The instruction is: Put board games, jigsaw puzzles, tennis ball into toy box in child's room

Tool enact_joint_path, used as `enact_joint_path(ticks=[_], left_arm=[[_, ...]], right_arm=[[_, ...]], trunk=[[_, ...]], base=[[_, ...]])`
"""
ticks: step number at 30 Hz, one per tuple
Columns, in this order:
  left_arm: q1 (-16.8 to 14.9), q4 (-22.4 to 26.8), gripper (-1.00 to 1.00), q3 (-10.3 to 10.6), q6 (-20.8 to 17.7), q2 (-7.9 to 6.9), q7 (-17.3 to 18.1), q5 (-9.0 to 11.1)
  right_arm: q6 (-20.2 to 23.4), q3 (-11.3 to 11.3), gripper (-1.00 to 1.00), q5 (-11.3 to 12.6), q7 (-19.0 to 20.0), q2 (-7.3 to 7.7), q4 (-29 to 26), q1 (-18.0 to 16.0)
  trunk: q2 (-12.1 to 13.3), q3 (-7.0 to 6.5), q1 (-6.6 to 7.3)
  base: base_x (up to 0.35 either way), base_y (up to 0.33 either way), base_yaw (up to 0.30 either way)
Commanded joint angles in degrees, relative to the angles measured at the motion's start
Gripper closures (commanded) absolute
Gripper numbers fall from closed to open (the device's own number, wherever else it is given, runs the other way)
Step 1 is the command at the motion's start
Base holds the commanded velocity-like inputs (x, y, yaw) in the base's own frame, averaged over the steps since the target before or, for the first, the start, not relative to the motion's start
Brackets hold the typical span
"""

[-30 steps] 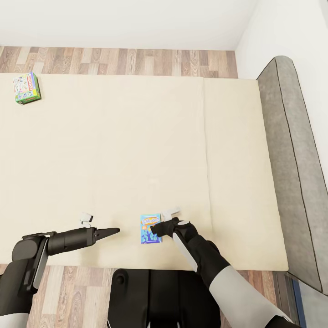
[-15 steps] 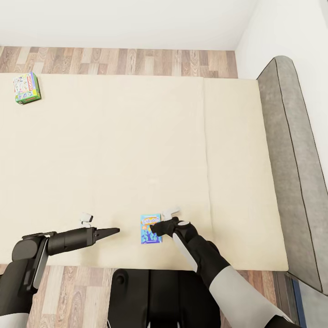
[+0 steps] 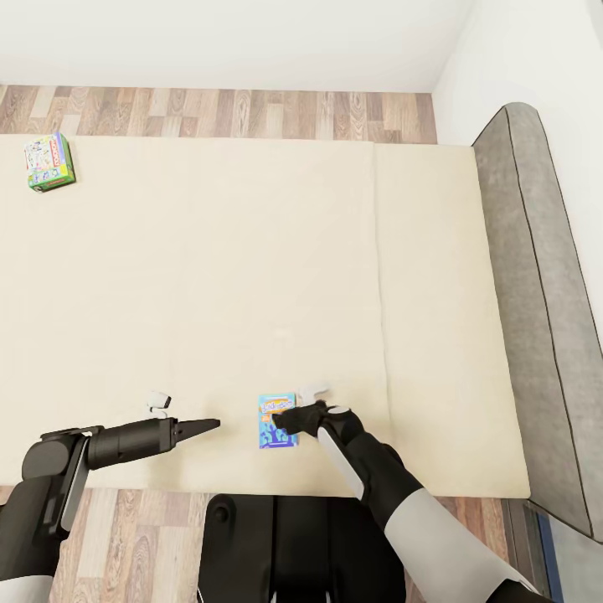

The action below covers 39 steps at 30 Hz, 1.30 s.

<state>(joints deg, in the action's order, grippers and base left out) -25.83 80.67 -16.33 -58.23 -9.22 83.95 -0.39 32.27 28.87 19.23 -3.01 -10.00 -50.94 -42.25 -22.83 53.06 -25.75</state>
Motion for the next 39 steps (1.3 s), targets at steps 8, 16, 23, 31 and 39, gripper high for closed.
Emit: enact_joint_path(ticks=[8, 16, 23, 31, 39], left_arm=[[0.0, 0.0, -1.00, 0.0, -0.7, -0.01, 0.3, -0.1], [0.0, 0.0, -1.00, 0.0, -0.7, -0.01, 0.3, -0.1], [0.0, 0.0, -1.00, 0.0, -0.6, -0.01, 0.3, 0.0], [0.0, 0.0, -1.00, -0.1, -0.6, -0.01, 0.3, 0.0], [0.0, 0.0, -1.00, -0.1, -0.6, -0.01, 0.3, 0.0]], right_arm=[[0.2, 0.2, -1.00, 2.7, -0.3, 0.00, 0.7, 0.0], [0.3, 0.2, -1.00, 2.8, -0.2, 0.00, 0.9, 0.0], [0.2, 0.2, -1.00, 2.8, -0.2, 0.00, 1.0, 0.0], [0.1, 0.2, -1.00, 2.8, -0.2, 0.00, 1.1, 0.0], [0.1, 0.2, -1.00, 2.7, -0.2, 0.00, 1.1, 0.0]], trunk=[[-0.1, 0.06, -0.03], [-0.1, 0.06, -0.03], [-0.1, 0.06, -0.03], [-0.1, 0.06, -0.03], [-0.1, 0.06, -0.03]], base=[[0.000, 0.000, 0.000], [0.000, 0.000, 0.000], [0.000, 0.000, 0.000], [0.000, 0.000, 0.000], [0.000, 0.000, 0.000]])
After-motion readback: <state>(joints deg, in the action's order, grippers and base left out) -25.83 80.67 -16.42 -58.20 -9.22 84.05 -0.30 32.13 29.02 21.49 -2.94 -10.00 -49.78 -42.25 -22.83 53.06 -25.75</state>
